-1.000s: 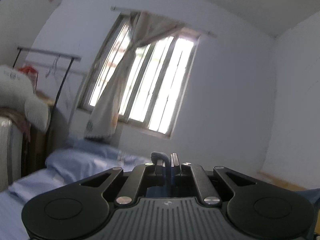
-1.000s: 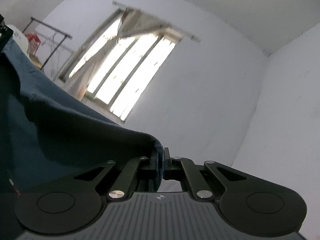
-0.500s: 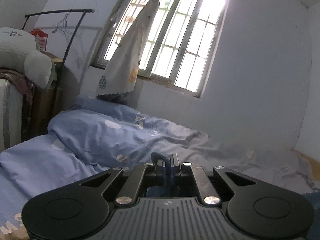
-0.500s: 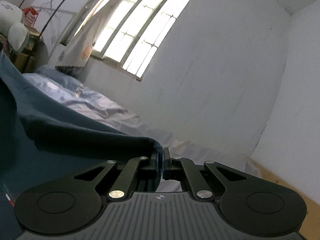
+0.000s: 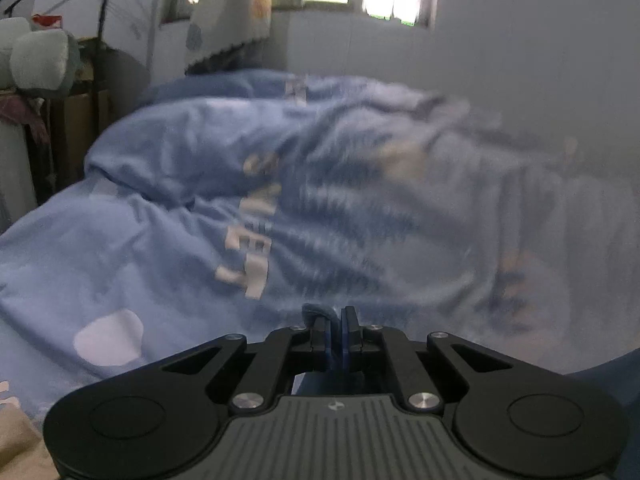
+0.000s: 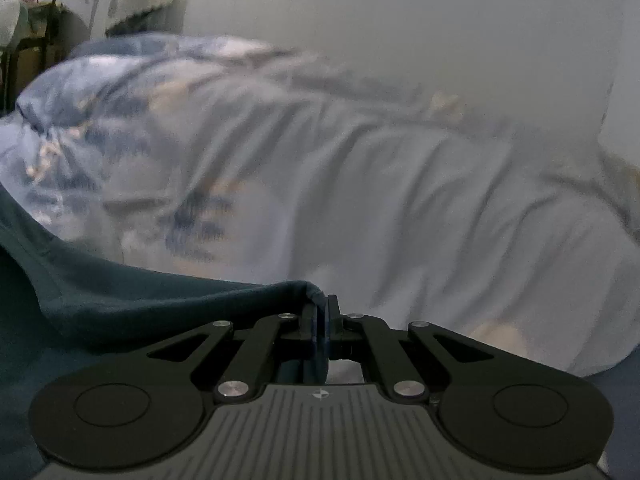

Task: Fold clothes
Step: 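Lower the shirt onto the bed with both grippers, then open both grippers and release the shirt onto the bed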

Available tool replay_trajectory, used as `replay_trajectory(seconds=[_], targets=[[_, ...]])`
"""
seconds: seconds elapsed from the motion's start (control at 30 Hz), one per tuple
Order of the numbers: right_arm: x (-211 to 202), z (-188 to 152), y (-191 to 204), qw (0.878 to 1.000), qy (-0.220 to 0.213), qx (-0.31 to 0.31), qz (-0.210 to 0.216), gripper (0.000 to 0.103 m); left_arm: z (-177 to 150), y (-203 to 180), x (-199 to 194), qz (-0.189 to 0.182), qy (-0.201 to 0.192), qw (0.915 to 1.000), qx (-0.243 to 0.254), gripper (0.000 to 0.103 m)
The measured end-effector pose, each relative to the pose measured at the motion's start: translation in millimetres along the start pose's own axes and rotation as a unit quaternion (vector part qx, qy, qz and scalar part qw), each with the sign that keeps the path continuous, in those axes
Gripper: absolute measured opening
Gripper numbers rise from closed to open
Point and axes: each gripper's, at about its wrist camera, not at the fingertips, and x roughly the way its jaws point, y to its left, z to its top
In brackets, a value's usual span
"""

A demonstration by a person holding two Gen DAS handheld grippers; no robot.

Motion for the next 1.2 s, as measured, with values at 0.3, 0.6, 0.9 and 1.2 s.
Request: replay_trajectory(seconds=[0.3,0.6,0.9,1.2], targets=[[76,-30,7,0.996,0.088,0.011,0.025,0.003,-44,13,68,0.013,0.07,0.9974,0.005,0.008],[-1,-35,-4,0.999,0.009,-0.026,0.022,0.048,-39,38,-6,-0.076,0.017,0.9964,-0.034,0.069],[-66,-51,103,0.942,-0.063,-0.3,0.134,0.05,-106,24,-196,-0.16,-0.077,0.9839,-0.015,0.089],[-17,-56,162,0.87,-0.013,-0.482,0.1,0.045,-192,-8,-244,-0.193,-0.13,0.9721,0.026,0.092]])
